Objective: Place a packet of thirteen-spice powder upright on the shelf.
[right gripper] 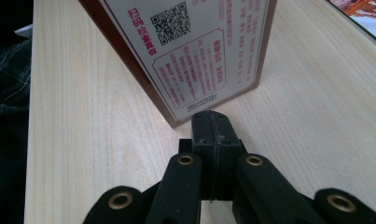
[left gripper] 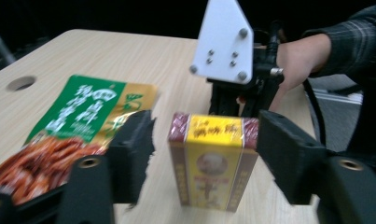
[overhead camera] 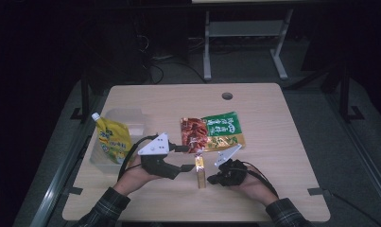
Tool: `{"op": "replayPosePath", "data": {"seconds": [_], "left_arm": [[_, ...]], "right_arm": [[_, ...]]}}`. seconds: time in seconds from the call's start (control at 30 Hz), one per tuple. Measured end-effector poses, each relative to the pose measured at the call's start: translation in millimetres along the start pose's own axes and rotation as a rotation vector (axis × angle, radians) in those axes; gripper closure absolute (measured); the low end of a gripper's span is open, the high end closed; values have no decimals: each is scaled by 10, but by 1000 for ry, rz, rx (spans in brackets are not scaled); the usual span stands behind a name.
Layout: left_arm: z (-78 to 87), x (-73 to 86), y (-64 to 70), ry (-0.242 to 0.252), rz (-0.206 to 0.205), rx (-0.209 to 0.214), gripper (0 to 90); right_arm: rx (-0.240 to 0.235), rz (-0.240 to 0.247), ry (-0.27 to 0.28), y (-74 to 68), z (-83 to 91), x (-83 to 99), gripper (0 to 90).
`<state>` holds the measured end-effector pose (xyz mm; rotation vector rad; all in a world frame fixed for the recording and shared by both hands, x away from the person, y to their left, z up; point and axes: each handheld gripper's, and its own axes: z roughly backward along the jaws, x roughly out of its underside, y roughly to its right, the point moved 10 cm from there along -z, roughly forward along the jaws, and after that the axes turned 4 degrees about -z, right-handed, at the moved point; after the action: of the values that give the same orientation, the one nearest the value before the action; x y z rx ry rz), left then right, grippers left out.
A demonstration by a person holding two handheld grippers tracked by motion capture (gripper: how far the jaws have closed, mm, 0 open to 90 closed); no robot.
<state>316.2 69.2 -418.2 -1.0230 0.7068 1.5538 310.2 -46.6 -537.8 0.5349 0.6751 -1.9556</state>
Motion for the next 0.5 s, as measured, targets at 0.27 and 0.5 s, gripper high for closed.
{"op": "replayPosePath", "data": {"seconds": [0.27,0.5], "left_arm": [[12,377,-9,-117,90,-75,819],[-198,627,-15,-199,145,-84,895]], "right_arm": [[-10,7,9,-22,21,4,899],[-16,31,11,-24,29,9,899]]}}
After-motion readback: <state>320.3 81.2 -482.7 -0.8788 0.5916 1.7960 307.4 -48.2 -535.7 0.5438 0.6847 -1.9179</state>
